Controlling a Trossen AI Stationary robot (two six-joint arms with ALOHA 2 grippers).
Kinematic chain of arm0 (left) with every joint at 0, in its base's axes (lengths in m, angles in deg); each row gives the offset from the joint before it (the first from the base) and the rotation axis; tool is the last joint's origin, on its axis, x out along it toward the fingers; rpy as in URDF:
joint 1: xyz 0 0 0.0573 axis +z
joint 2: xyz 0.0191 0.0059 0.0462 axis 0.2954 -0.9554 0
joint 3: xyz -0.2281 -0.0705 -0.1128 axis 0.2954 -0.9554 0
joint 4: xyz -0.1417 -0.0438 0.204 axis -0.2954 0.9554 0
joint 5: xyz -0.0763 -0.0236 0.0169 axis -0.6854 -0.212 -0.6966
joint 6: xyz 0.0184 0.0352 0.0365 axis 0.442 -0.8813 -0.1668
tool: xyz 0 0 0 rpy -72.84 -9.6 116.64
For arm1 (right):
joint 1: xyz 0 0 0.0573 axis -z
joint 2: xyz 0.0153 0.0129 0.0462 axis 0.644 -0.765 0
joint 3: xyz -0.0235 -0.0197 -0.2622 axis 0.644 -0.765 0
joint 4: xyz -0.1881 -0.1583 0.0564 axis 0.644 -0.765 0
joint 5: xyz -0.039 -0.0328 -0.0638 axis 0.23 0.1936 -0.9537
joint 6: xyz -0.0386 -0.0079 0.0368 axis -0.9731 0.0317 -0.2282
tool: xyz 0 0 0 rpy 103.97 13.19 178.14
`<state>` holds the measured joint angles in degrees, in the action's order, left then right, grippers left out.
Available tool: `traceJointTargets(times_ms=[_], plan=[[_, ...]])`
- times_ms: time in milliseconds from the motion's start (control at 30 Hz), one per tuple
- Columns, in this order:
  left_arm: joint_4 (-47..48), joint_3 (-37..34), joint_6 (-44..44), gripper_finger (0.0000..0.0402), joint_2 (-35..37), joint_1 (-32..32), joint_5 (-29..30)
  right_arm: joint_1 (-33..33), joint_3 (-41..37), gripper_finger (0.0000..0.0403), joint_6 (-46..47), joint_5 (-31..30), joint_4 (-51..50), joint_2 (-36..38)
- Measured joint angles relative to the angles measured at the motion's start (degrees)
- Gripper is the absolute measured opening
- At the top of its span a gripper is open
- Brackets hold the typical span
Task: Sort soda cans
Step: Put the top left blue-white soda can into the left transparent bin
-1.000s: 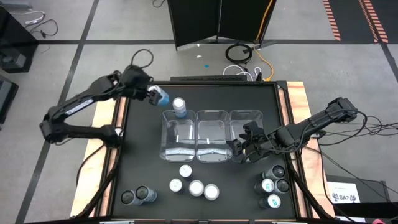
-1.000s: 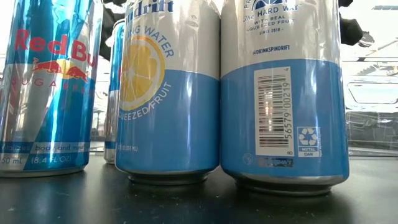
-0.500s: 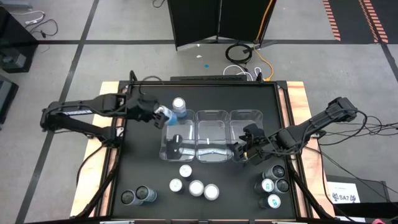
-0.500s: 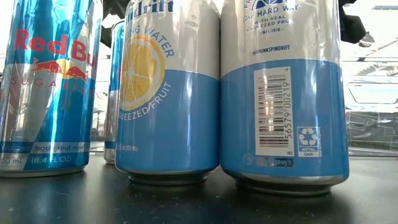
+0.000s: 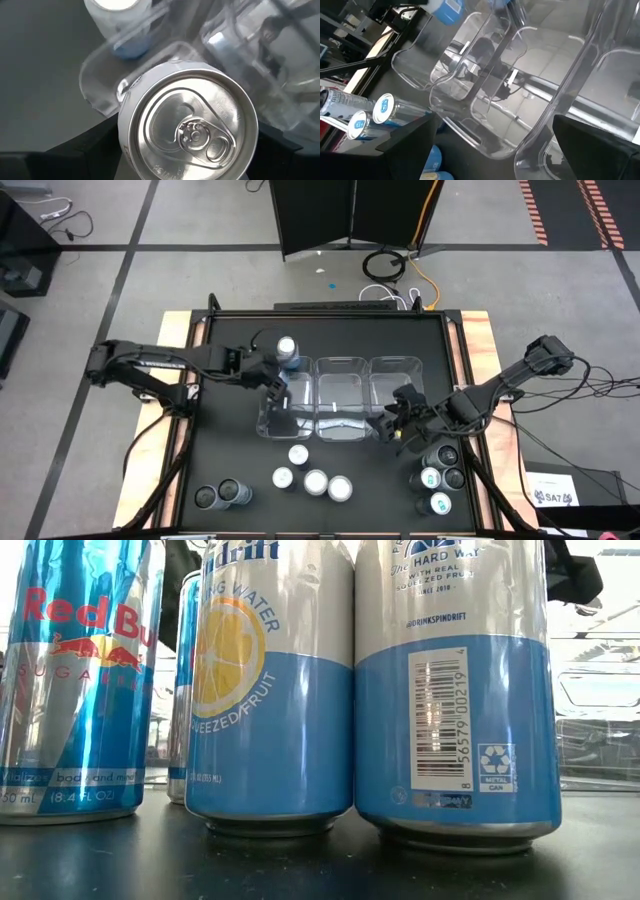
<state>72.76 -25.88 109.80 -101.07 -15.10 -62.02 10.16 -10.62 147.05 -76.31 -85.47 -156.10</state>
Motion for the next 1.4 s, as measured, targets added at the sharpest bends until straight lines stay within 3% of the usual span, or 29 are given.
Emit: traceJointTargets(times_ms=[333, 967, 1400], plan=[[-8.62, -5.8, 3.43, 0.0337, 0.02, 0.19, -1.65, -1.73, 0.0, 0.0389, 2.23, 0.0, 0.41, 0.0], [-10.54, -10.63, 6.01, 0.0338, 0.0, 2.49, -2.35, -1.68, 0.0, 0.0389, 0.74, -0.29, 0.31, 0.0], [-10.52, -10.63, 5.64, 0.0338, 0.0, 2.49, 3.41, -1.68, 0.0, 0.0389, 0.7, -0.29, 0.31, 0.0]])
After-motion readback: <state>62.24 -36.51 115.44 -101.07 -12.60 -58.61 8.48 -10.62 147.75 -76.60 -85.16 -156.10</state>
